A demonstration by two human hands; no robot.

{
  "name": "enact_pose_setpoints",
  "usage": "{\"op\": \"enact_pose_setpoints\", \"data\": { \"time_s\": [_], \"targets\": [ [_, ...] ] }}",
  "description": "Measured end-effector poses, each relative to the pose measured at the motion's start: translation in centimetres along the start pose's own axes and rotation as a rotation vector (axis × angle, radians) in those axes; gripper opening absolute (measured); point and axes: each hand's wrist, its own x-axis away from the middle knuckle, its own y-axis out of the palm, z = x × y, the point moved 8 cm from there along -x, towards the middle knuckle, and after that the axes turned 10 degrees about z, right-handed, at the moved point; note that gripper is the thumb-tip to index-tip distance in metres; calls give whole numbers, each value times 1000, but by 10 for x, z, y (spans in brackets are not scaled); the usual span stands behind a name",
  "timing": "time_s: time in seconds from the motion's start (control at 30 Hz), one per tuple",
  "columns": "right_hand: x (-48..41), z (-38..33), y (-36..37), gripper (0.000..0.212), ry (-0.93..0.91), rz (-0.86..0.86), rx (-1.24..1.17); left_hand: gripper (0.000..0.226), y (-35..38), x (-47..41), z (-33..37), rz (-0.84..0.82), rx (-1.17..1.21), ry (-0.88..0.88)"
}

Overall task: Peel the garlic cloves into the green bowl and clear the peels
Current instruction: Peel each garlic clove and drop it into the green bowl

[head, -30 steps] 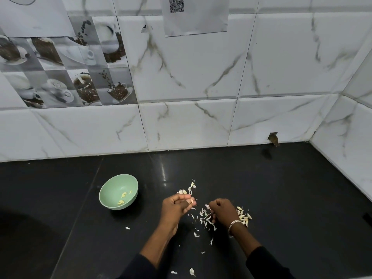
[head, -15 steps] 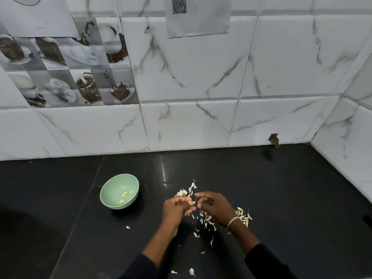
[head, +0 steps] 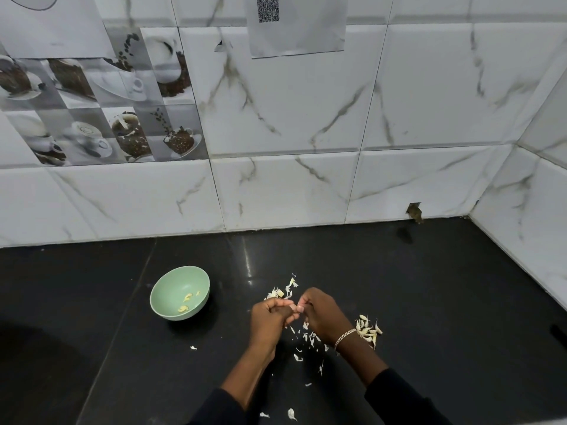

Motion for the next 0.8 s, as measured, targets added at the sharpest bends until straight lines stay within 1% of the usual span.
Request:
{"op": "enact_pose_setpoints", "data": {
  "time_s": [0.07, 0.13, 0.2, 0.27, 0.3, 0.37, 0.43, 0.53, 0.63, 0.7, 0.77, 0.8],
  "targets": [
    [3, 0, 3, 12, -24, 20, 38, 7, 0, 0, 2, 31, -51, 47],
    [7, -2, 4, 12, -34, 51, 66, 9, 0, 0, 6, 68, -122, 119],
    [8, -1, 5, 8, -8, 73, 41, 11, -1, 0, 9, 106, -192, 188],
    [6, 4, 6, 8, 39, 63, 22, 10, -4, -1, 8, 143, -207, 208],
    [4, 8, 6, 11, 68, 51, 26, 9, -6, -2, 6, 155, -182, 185],
    [2, 21, 6, 23, 141, 33, 34, 7, -10, -6, -3, 160, -65, 77],
    [1, 33, 6, 26, 189, 15, 49, 7, -12, -7, -8, 140, 56, -23],
    [0, 40, 7, 30, 169, -40, 151, 7, -13, -8, -12, 108, 137, -114],
    [2, 48, 5, 25, 179, -38, 278, 7, -17, -8, -15, 98, 148, -147],
    [4, 52, 3, 23, 176, 14, 310, 5, -19, -9, -18, 95, 147, -157],
    [5, 51, 6, 18, 143, 0, 329, 4, -22, -9, -19, 98, 154, -162],
    [3, 51, 10, 21, 132, -15, 317, 4, -23, -10, -19, 102, 158, -164]
  ]
}}
